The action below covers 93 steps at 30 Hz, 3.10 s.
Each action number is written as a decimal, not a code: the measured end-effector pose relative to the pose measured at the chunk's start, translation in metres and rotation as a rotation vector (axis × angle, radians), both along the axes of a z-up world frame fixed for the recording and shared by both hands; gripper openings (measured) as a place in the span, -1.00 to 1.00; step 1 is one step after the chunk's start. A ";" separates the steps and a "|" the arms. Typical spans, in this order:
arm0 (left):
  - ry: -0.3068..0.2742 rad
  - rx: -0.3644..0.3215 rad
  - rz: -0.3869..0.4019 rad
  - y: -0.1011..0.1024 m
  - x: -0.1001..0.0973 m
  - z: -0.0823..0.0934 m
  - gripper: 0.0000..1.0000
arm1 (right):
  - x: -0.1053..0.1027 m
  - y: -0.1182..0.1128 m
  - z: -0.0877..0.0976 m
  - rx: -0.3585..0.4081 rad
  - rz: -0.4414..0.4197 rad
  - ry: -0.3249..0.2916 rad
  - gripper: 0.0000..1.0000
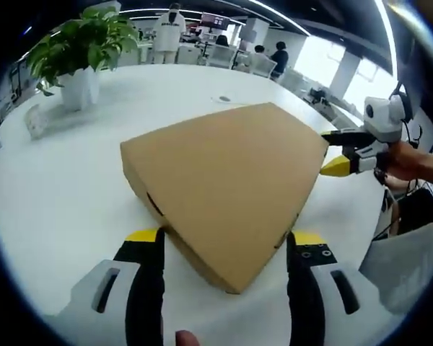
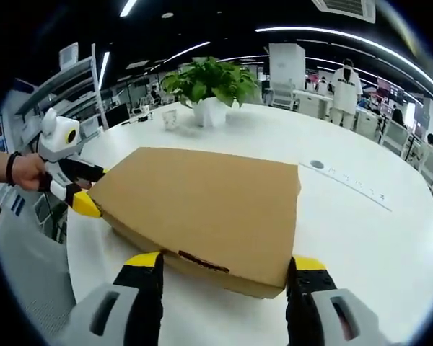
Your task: Operate the shoe box by opening the lid, removing the specified soft item, and placing it in the target area until the item is outside and the box remains undamaged.
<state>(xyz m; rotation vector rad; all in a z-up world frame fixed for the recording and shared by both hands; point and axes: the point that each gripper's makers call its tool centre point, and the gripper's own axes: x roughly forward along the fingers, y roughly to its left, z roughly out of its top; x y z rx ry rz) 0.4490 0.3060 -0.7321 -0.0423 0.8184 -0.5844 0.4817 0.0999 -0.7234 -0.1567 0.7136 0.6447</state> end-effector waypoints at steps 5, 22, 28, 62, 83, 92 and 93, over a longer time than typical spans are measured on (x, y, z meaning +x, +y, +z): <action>0.001 -0.003 0.006 0.000 0.000 0.000 0.33 | -0.001 0.002 0.001 -0.004 -0.012 0.002 0.36; 0.006 -0.011 0.016 0.026 -0.014 0.001 0.28 | -0.014 0.028 0.001 0.022 -0.016 0.001 0.34; 0.005 -0.010 0.023 0.041 -0.025 0.001 0.28 | -0.023 0.043 0.001 0.036 -0.002 0.001 0.33; 0.001 0.002 0.035 0.080 -0.058 0.002 0.29 | -0.056 0.081 0.003 0.039 0.022 0.013 0.25; -0.012 -0.013 0.087 0.080 -0.061 0.017 0.30 | -0.058 0.080 0.023 0.076 0.007 -0.021 0.24; -0.038 -0.048 0.110 0.083 -0.061 0.031 0.28 | -0.056 0.079 0.035 0.087 0.004 -0.048 0.22; -0.041 -0.048 0.109 0.083 -0.061 0.031 0.28 | -0.056 0.079 0.035 0.087 0.002 -0.051 0.22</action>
